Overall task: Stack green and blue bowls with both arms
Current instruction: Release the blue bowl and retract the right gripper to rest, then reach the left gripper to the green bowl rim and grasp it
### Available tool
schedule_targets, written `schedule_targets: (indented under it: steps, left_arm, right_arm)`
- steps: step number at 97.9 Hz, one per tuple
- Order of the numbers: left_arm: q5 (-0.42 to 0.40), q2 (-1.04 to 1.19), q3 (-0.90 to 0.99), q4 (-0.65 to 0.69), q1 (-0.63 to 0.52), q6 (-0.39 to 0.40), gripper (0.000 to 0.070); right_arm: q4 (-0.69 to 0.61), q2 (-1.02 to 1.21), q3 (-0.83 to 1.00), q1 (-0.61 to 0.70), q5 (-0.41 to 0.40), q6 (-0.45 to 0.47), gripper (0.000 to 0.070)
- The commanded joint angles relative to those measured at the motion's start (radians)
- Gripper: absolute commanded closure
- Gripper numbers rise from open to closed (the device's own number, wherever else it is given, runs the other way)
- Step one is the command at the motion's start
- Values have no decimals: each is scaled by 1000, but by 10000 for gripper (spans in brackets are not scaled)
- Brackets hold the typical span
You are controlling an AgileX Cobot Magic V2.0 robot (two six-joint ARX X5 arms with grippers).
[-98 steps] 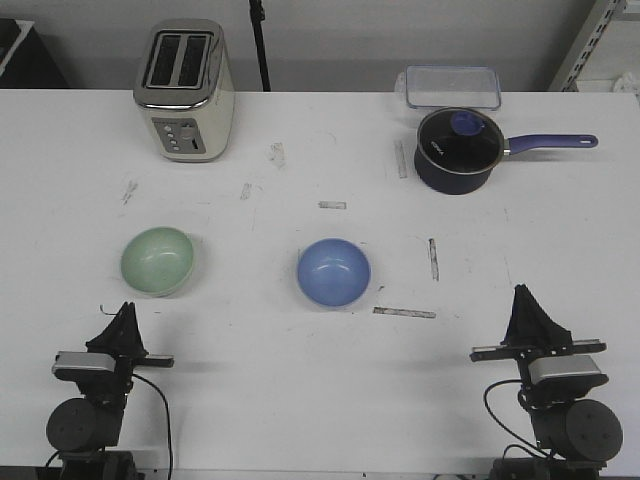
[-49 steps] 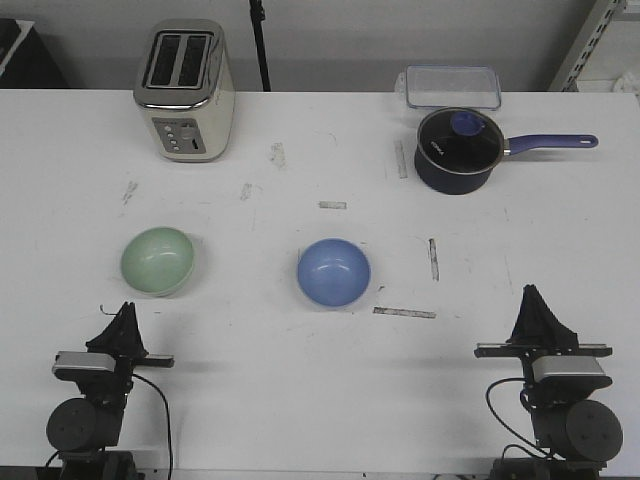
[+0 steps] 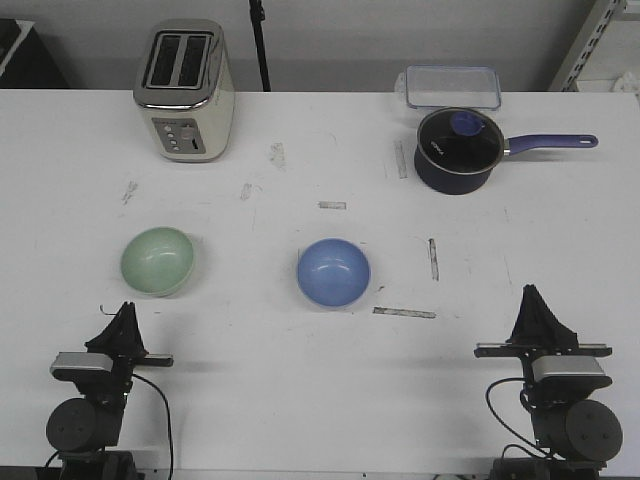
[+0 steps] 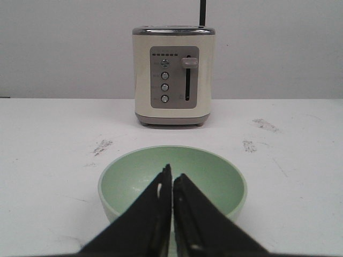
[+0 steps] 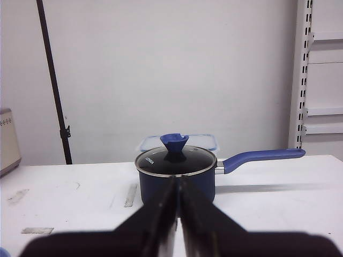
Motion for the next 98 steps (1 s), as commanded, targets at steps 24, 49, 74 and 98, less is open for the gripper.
schedule_targets:
  steps: [24, 49, 74, 98]
  left_arm:
    - [-22, 21, 108, 13, 1, 69, 699]
    - [-20, 166, 295, -77, 0, 78, 699]
    - [-20, 405, 491, -203, 0, 78, 698]
    - [-20, 758, 758, -521, 0, 73, 698]
  right_arm:
    - [10, -1, 3, 1, 3, 12, 697]
    - [10, -1, 3, 1, 3, 12, 697]
    - [10, -1, 3, 1, 3, 12, 697]
    - [10, -1, 3, 1, 3, 12, 697]
